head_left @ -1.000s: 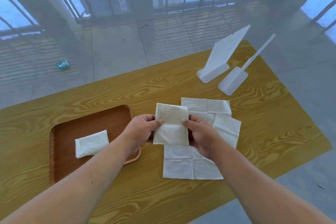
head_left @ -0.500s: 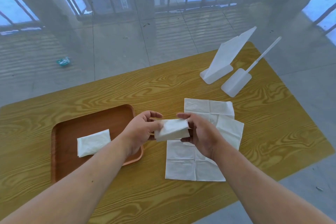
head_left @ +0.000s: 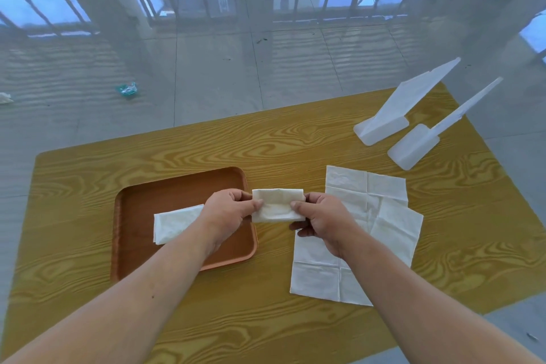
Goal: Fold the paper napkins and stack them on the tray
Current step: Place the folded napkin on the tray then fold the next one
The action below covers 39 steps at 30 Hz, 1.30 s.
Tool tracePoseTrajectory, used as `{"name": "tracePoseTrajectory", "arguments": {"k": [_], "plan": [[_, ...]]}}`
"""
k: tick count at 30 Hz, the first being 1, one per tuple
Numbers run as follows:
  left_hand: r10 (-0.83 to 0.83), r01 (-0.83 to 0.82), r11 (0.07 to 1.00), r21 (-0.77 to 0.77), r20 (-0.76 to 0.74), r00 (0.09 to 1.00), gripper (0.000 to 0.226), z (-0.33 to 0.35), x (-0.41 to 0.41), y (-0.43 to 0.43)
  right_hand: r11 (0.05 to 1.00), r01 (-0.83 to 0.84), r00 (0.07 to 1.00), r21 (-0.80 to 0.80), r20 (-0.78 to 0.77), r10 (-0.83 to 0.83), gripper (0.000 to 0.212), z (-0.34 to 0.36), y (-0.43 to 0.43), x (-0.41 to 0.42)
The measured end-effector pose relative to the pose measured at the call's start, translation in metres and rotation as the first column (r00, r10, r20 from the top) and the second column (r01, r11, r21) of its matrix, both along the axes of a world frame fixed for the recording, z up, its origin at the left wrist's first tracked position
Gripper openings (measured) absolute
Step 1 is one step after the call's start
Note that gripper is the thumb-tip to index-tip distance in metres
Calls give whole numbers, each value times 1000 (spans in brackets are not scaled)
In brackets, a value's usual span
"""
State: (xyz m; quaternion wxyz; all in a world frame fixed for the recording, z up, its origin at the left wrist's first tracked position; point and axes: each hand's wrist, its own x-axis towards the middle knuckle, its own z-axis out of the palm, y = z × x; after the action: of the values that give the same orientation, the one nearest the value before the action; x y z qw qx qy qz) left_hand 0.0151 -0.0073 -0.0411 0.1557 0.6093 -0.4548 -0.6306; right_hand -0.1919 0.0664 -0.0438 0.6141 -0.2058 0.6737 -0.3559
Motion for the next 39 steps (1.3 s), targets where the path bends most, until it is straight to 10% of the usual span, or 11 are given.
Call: {"name": "tracePoseTrajectory", "arguments": {"k": [18, 39], "plan": [[85, -47, 992, -117, 346, 934, 20, -28, 160, -15, 888, -447, 814, 109, -363, 454, 25, -19, -61, 133], [-48, 178, 974, -141, 638, 768, 26, -52, 200, -16, 745, -608, 413, 275, -692, 592, 26, -40, -75, 191]]}}
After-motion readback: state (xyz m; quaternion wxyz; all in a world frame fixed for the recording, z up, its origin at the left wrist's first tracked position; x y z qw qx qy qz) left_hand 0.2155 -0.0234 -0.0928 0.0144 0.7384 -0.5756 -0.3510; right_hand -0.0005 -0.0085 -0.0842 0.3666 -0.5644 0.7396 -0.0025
